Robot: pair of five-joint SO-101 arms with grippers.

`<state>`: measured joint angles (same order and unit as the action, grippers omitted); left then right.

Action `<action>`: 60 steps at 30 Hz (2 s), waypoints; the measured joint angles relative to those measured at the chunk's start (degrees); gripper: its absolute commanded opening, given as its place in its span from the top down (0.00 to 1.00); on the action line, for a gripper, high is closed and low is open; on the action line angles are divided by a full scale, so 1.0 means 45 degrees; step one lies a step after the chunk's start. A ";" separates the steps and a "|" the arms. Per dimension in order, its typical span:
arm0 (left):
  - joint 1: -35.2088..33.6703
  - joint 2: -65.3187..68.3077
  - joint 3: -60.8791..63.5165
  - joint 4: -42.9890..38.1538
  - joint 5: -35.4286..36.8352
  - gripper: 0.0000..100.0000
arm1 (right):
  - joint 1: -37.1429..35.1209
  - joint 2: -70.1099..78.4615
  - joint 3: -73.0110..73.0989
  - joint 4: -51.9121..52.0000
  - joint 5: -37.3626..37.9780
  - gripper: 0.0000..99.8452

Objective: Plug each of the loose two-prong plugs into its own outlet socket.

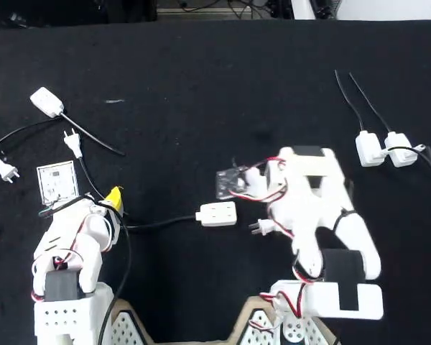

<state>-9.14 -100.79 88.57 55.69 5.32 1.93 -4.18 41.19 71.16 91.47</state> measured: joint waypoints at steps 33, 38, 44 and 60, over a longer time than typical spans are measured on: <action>0.0000 0.0000 0.0000 0.0000 0.0000 0.80 | 0.0684 0.2383 -0.1328 -0.0274 0.0410 0.99; 0.0000 0.0000 0.0000 0.0000 0.0000 0.80 | 0.0742 0.1368 -0.1407 0.1602 0.0137 0.99; 0.0000 0.0000 0.0000 0.0000 0.0000 0.80 | 0.0723 -0.2794 -0.1407 0.4200 -0.0352 0.99; 0.0000 0.0000 0.0000 0.0000 0.0000 0.80 | -0.4474 -0.9905 0.1348 0.2755 -0.7834 0.99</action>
<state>-9.14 -100.79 88.57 55.69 5.32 -18.20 -48.75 47.25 83.56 56.22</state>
